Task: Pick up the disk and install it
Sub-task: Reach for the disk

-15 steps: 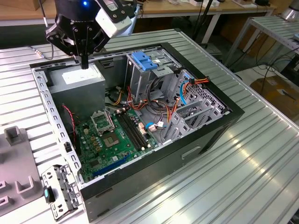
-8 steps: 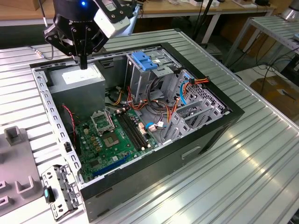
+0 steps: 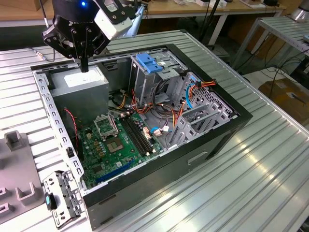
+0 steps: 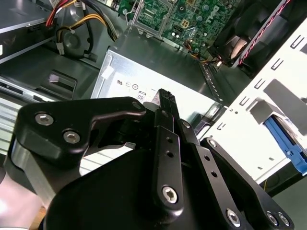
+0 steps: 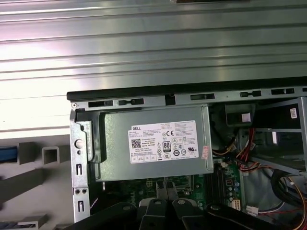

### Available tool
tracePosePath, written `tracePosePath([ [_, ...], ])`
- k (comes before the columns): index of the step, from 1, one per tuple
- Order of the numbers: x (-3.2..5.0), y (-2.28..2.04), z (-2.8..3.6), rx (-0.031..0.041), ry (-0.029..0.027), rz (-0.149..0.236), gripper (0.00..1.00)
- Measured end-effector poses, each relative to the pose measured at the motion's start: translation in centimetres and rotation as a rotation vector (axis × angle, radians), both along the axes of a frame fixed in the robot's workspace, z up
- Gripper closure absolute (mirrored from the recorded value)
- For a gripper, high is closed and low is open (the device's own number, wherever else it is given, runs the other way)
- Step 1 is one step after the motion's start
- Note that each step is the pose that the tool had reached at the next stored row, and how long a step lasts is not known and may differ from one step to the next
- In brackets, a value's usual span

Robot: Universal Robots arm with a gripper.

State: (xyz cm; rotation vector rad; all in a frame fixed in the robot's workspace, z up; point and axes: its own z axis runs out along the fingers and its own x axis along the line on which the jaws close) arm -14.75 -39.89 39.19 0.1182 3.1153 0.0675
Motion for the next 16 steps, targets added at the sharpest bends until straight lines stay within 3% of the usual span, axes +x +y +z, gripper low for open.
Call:
tracePosePath([
  [16,-0.78,0.0,-0.04,0.0,0.0002,0.0,0.89],
])
